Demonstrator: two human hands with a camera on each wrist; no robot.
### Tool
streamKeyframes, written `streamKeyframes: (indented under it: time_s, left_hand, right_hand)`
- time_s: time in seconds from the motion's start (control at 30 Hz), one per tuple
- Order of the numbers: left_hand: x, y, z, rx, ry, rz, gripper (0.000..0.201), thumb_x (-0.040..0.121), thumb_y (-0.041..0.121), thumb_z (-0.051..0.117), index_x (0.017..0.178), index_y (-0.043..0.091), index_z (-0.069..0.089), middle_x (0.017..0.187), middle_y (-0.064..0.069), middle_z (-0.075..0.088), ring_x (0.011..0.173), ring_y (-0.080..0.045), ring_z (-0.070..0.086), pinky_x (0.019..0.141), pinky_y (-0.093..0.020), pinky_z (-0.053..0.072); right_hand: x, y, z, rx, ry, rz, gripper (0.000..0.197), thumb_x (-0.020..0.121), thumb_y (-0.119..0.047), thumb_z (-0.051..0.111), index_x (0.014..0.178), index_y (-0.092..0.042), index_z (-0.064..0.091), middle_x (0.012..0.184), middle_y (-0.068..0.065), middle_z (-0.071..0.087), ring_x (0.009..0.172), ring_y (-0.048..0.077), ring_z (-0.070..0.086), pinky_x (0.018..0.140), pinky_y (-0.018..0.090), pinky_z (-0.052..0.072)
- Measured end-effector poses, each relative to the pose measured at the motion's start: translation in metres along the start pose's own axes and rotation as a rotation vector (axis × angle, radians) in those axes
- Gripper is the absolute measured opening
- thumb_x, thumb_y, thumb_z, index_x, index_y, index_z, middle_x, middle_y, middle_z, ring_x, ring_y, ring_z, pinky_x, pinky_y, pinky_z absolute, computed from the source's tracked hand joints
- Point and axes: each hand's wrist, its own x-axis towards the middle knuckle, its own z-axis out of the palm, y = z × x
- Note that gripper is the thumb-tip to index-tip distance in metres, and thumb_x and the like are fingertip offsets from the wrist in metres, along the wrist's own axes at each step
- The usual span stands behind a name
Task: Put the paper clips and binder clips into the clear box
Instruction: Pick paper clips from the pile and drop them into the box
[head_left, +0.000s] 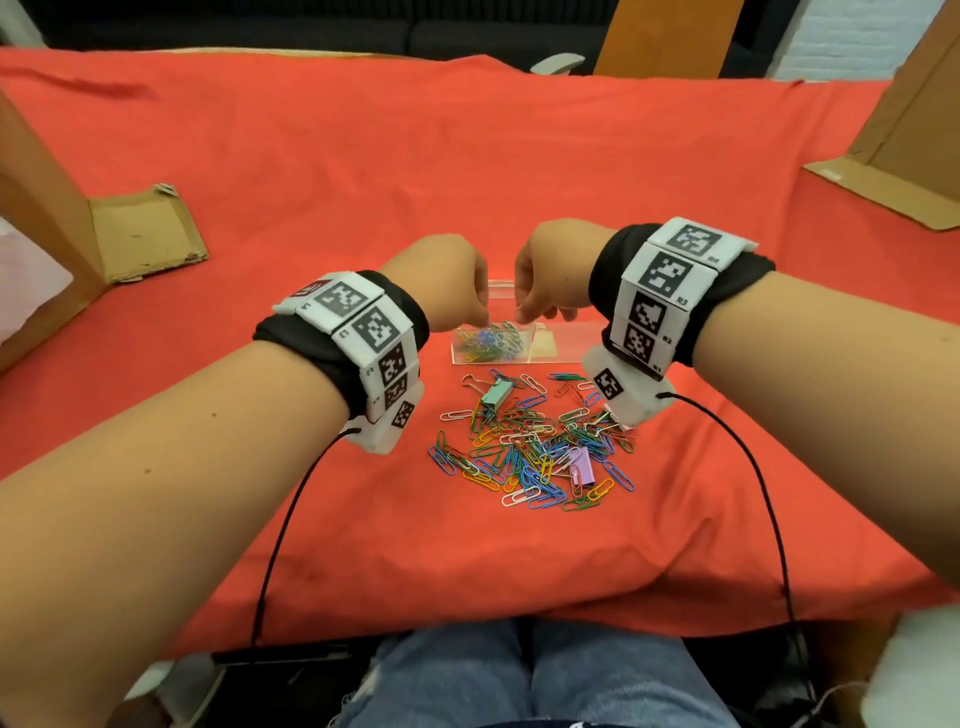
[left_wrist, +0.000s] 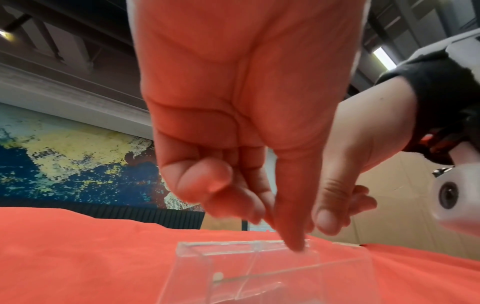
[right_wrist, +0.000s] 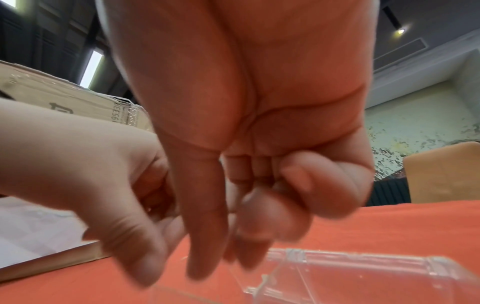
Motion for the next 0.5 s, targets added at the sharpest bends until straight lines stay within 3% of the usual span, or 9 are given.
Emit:
streamKeyframes:
  time_s: [0.1,0.23,0.33,0.4,0.47,0.5]
  left_hand:
    - [-0.011,0.01,0.006,-0.012,-0.219,0.066,0.007,0.075,0.025,0.074,0.079,0.021,0.07,0.077,-0.007,0.072,0.058,-0.018,0.058,0.054,-0.022,0.044]
    - [-0.023,0.022,0.026,0.043,-0.459,0.08,0.026,0.075,0.03,0.075,0.099,0.02,0.073,0.083,-0.01,0.071,0.056,-0.018,0.058,0.046,-0.018,0.042]
    - [-0.028,0.029,0.041,0.173,-0.433,0.129,0.039,0.075,0.035,0.074,0.111,0.019,0.069,0.099,-0.006,0.072,0.075,-0.02,0.06,0.061,-0.023,0.043]
    - [-0.028,0.035,0.047,0.207,-0.38,0.129,0.044,0.076,0.034,0.073,0.114,0.014,0.067,0.108,-0.008,0.07,0.091,-0.025,0.063,0.069,-0.027,0.042]
    - [-0.028,0.04,0.049,0.22,-0.364,0.113,0.042,0.078,0.031,0.073,0.114,0.011,0.066,0.111,-0.009,0.069,0.1,-0.028,0.064,0.072,-0.03,0.042]
    - [-0.027,0.042,0.049,0.229,-0.366,0.11,0.041,0.078,0.031,0.073,0.113,0.011,0.067,0.111,-0.009,0.069,0.1,-0.028,0.064,0.072,-0.031,0.043]
  right_hand:
    - [-0.014,0.004,0.011,-0.016,-0.068,-0.016,0.034,0.085,-0.03,0.065,0.107,-0.004,0.071,0.1,0.01,0.074,0.057,0.013,0.057,0.06,0.024,0.048]
    - [-0.025,0.006,0.044,0.022,-0.228,-0.028,0.037,0.082,-0.029,0.07,0.109,-0.003,0.069,0.086,0.006,0.068,0.054,0.012,0.059,0.049,0.02,0.048]
    - [-0.026,0.002,0.061,0.057,-0.232,-0.034,0.037,0.08,-0.031,0.072,0.108,-0.006,0.068,0.078,0.004,0.067,0.048,0.011,0.059,0.034,0.013,0.043]
    - [-0.026,0.0,0.065,0.049,-0.213,-0.045,0.02,0.081,-0.028,0.071,0.093,-0.012,0.067,0.058,-0.001,0.064,0.036,0.004,0.055,0.028,0.01,0.038]
    - [-0.028,-0.003,0.068,0.013,-0.195,-0.061,0.014,0.083,-0.025,0.07,0.073,-0.021,0.06,0.029,-0.006,0.053,0.021,0.0,0.047,0.03,0.011,0.038]
    - [-0.027,-0.003,0.07,0.005,-0.196,-0.056,0.013,0.083,-0.024,0.07,0.074,-0.022,0.061,0.023,-0.008,0.049,0.018,-0.001,0.044,0.034,0.012,0.039]
